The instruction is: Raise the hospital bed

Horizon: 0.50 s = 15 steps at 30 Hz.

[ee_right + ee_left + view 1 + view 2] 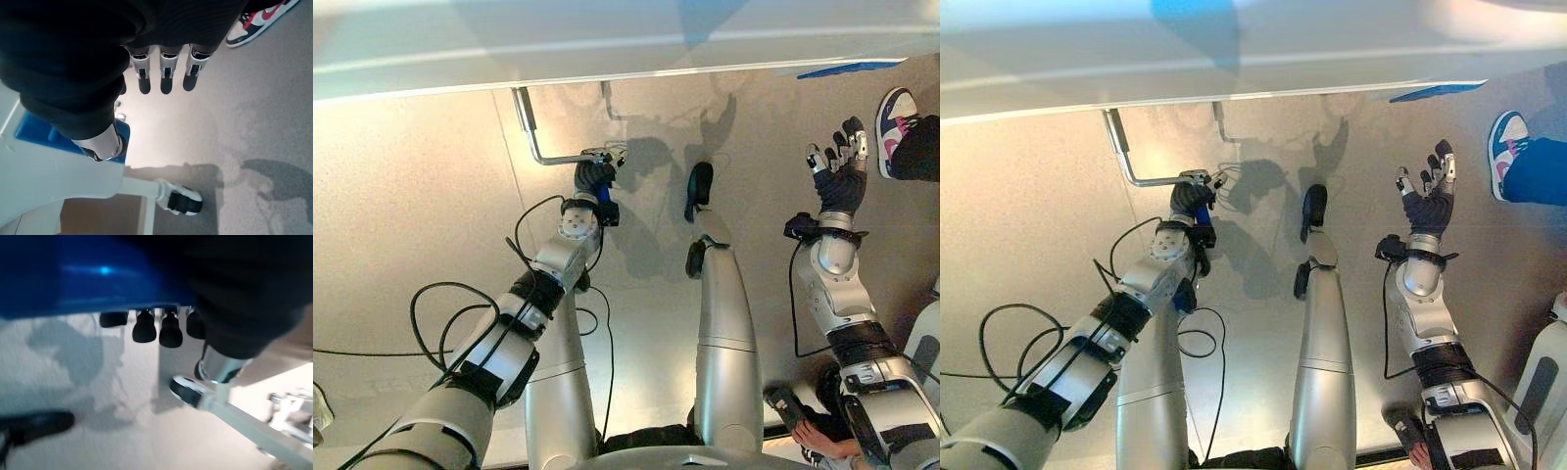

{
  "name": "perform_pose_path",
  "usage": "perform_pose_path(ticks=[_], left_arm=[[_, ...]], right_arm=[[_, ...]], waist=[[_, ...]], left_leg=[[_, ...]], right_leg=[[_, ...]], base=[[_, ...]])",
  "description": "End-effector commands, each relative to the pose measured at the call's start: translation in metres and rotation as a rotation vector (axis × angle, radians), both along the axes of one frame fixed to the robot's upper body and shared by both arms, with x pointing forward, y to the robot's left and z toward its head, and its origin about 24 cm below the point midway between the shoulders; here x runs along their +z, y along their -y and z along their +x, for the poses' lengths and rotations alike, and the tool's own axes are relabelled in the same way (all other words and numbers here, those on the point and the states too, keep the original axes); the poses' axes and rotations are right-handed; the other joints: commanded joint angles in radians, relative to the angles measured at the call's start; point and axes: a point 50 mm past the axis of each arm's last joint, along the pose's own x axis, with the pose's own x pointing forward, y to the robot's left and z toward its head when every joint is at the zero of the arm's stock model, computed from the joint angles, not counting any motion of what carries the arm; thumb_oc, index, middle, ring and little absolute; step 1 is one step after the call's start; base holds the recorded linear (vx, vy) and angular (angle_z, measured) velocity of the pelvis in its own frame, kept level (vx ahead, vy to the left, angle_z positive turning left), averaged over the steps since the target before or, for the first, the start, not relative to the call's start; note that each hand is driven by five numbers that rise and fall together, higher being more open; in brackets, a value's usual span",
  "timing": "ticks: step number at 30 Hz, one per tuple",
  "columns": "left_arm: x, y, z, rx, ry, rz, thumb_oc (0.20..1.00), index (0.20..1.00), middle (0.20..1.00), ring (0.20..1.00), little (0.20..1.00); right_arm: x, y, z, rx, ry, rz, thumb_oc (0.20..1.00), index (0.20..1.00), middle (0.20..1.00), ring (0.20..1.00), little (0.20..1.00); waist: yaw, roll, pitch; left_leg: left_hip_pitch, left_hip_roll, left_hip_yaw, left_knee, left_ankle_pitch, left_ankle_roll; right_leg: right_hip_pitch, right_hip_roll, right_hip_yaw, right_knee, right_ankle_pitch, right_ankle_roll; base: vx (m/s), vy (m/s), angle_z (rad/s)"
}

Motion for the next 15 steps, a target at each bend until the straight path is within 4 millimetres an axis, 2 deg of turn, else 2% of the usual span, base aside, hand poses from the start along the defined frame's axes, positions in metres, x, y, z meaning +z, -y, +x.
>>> perform_pose_path(ticks=[1, 7, 15], left_arm=[[0.04, 0.071, -0.033, -0.378, 0.176, -0.167, 0.2, 0.2, 0.2, 0.2, 0.2], [0.052, 0.048, -0.056, -0.474, 0.213, -0.328, 0.2, 0.2, 0.2, 0.2, 0.2], [0.064, 0.002, -0.079, -0.494, 0.286, -0.47, 0.2, 0.2, 0.2, 0.2, 0.2]], right_arm=[[0.018, 0.018, -0.013, -0.065, 0.088, -0.057, 1.0, 1.0, 1.0, 1.0, 1.0], [0.01, 0.017, -0.015, -0.062, 0.055, -0.072, 1.0, 1.0, 1.0, 1.0, 1.0], [0.0, 0.024, -0.021, -0.063, 0.007, -0.094, 1.0, 1.0, 1.0, 1.0, 1.0]], waist=[[0.018, 0.052, -0.024], [0.039, 0.064, -0.024], [0.063, 0.079, -0.024]], left_leg=[[0.052, -0.018, -0.067, -0.16, 0.095, 0.0], [0.061, -0.022, -0.068, -0.169, 0.098, 0.003], [0.088, -0.028, -0.07, -0.19, 0.108, 0.0]], right_leg=[[-0.018, 0.026, -0.03, 0.171, -0.113, -0.009], [-0.003, 0.019, -0.036, 0.166, -0.112, -0.012], [0.023, 0.006, -0.044, 0.154, -0.106, -0.011]], base=[[0.0, 0.0, 0.0], [0.0, 0.0, 0.0], [0.0, 0.0, 0.0]])
